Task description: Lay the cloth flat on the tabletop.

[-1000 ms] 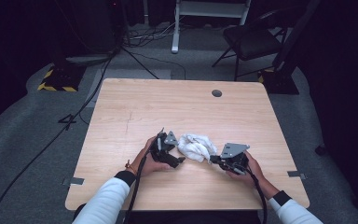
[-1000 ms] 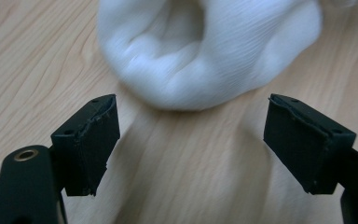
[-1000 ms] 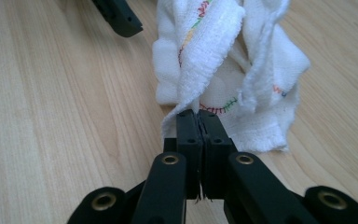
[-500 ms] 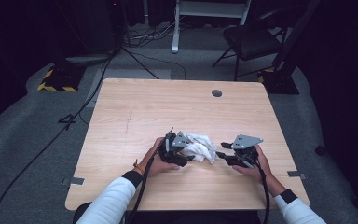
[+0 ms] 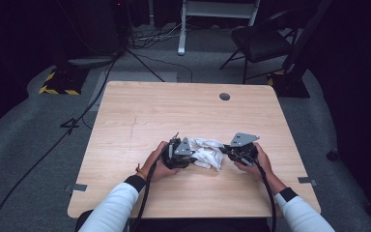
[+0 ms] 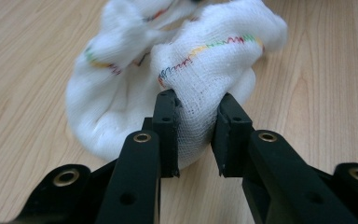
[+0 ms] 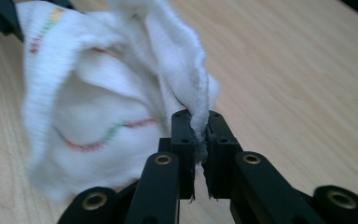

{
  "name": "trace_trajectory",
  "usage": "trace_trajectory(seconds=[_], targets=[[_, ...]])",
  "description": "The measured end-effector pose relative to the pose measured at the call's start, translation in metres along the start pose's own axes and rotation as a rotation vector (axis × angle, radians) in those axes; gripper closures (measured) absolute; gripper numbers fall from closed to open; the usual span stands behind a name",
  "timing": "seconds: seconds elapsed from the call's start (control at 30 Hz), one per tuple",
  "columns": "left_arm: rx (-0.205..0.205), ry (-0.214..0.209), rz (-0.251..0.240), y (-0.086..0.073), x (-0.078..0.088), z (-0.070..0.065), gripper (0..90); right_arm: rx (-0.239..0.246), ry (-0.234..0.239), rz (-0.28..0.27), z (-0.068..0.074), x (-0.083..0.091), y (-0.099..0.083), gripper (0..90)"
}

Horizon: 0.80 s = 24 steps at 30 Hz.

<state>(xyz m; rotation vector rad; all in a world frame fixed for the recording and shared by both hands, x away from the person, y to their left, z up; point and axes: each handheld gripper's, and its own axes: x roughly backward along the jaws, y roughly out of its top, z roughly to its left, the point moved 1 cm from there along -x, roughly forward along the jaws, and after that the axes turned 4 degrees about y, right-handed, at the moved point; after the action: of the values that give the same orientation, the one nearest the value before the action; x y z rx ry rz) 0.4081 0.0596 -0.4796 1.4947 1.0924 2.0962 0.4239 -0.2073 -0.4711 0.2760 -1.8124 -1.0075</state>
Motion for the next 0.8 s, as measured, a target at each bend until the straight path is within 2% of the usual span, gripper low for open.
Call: trace_trajectory(seconds=[0.07, 0.1, 0.13, 0.17, 0.2, 0.33, 0.4, 0.53, 0.63, 0.67, 0.7, 0.77, 0.8], targets=[[0.003, -0.001, -0.004, -0.001, 0.004, 0.001, 73.8, -0.025, -0.043, -0.031, -0.006, 0.011, 0.0, 84.7], [0.006, -0.003, -0.011, -0.002, 0.008, 0.002, 74.0, -0.048, -0.05, -0.051, -0.009, 0.016, -0.001, 84.9], [0.012, -0.004, -0.016, -0.003, 0.013, 0.002, 74.0, -0.048, -0.05, -0.051, -0.009, 0.016, -0.001, 84.9], [0.011, -0.005, -0.021, -0.003, 0.017, 0.002, 74.1, -0.081, -0.057, -0.072, -0.015, 0.027, -0.001, 85.0], [0.014, 0.0, -0.031, -0.005, 0.024, 0.0, 73.9, -0.089, -0.062, -0.079, -0.016, 0.032, -0.002, 85.1], [0.016, -0.019, -0.043, -0.009, 0.032, -0.005, 73.2, -0.104, -0.045, -0.088, -0.016, 0.042, -0.006, 85.2], [0.014, -0.024, -0.027, -0.013, 0.034, -0.011, 71.6, -0.103, -0.025, -0.086, -0.012, 0.046, -0.007, 85.3], [0.019, -0.008, 0.0, -0.018, 0.035, -0.016, 62.9, -0.088, -0.034, -0.069, -0.008, 0.046, -0.008, 85.2], [0.034, 0.006, 0.005, -0.019, 0.038, -0.017, 53.2, -0.098, -0.041, -0.057, -0.009, 0.043, -0.011, 85.2], [0.042, 0.015, 0.007, -0.019, 0.039, -0.017, 53.2, -0.103, -0.045, -0.052, -0.01, 0.042, -0.012, 85.2], [0.052, 0.028, 0.005, -0.019, 0.041, -0.017, 43.9, -0.112, -0.065, -0.039, -0.012, 0.041, -0.013, 85.2], [0.079, 0.045, -0.018, -0.02, 0.046, -0.017, 40.9, -0.118, -0.075, -0.034, -0.014, 0.041, -0.014, 85.2], [0.098, 0.056, -0.032, -0.02, 0.049, -0.018, 32.5, -0.135, -0.087, -0.027, -0.017, 0.041, -0.017, 85.2]])
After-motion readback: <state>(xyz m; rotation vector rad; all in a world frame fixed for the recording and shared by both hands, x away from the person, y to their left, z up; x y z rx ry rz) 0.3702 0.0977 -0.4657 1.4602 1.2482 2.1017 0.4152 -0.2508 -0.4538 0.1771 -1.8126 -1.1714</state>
